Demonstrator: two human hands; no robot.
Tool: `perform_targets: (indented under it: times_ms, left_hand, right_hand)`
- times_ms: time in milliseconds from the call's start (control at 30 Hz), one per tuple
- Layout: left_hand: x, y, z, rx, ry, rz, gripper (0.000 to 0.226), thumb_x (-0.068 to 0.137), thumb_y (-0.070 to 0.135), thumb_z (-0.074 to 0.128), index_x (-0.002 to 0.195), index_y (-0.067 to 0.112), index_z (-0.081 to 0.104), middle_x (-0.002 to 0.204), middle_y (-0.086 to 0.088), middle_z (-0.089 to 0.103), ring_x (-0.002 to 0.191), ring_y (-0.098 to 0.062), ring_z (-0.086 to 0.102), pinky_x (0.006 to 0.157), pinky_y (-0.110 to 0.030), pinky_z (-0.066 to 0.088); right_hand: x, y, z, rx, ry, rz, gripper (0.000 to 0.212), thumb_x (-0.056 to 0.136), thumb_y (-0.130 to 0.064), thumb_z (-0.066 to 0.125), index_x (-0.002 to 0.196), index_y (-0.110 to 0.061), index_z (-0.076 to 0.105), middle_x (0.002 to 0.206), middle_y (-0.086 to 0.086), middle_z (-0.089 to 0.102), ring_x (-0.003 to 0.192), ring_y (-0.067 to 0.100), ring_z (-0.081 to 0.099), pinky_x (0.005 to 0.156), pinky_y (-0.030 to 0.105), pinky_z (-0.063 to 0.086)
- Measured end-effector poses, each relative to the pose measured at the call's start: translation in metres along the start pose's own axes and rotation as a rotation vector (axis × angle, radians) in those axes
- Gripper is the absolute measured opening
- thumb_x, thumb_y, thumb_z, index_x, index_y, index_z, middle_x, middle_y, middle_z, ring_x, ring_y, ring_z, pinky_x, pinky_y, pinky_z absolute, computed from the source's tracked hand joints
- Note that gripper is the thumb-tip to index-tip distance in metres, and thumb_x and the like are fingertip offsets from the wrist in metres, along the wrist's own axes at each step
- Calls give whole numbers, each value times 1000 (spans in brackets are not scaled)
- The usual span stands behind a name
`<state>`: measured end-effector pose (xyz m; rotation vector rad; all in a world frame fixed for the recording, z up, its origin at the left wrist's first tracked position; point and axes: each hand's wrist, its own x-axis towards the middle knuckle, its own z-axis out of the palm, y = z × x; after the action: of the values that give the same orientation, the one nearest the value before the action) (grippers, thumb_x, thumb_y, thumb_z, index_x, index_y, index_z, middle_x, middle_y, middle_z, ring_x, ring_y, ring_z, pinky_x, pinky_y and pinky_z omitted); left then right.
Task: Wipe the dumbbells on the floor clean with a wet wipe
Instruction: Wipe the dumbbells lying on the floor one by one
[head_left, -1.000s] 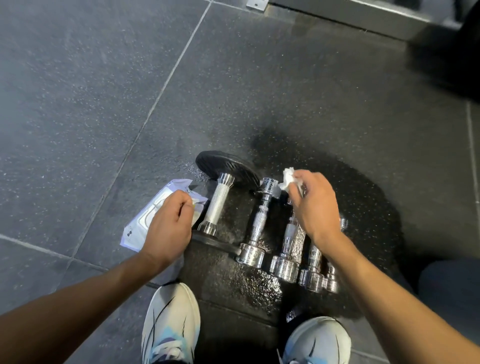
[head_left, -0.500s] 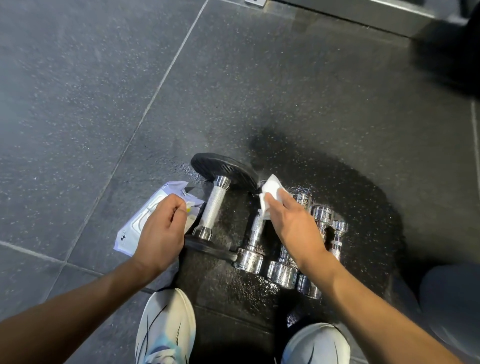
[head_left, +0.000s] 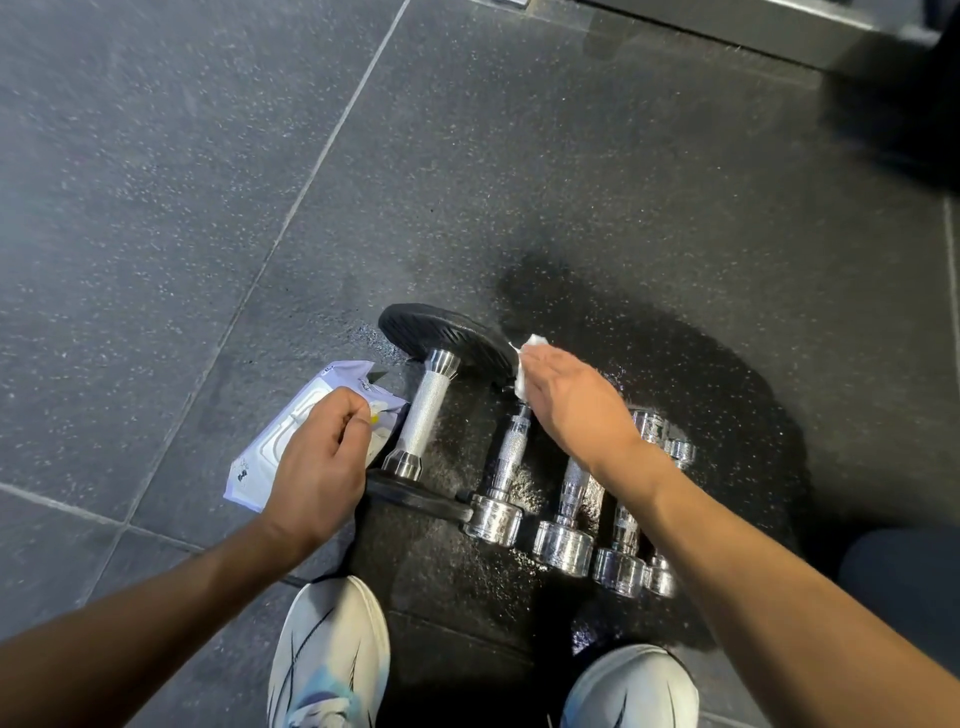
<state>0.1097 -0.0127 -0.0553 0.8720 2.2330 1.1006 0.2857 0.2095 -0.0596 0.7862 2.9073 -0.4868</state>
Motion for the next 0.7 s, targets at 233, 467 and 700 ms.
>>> perform_targets:
  times_ms: [233,467,700]
  left_hand:
    - [0,-1,-1,-6,-11,1,22,97,34,38,79,23,45,68,11,44,68,-19,42,67,-48,40]
    - [0,1,-2,8,-20,-3,21,98,32,38,79,24,45,70,12,46,70,-18,44,69,-47,41]
    - [0,1,-2,-14,-16,7,26,95,43,36,78,24,45,70,12,46,69,-19,43,69,-49,40]
  right_hand:
    - [-20,8,22,-235,46,-86,49,106,-19,42,153,-9,42,162,9,37,153,24,28,124,35,9]
    - [-31,2,24,-146,90,-90,36,104,-25,49,135,-18,65,151,1,54,149,22,37,121,42,34]
    - [-74,-39,50,215,82,212,20,103,-18,59,115,-18,75,143,5,54,135,27,47,111,41,46]
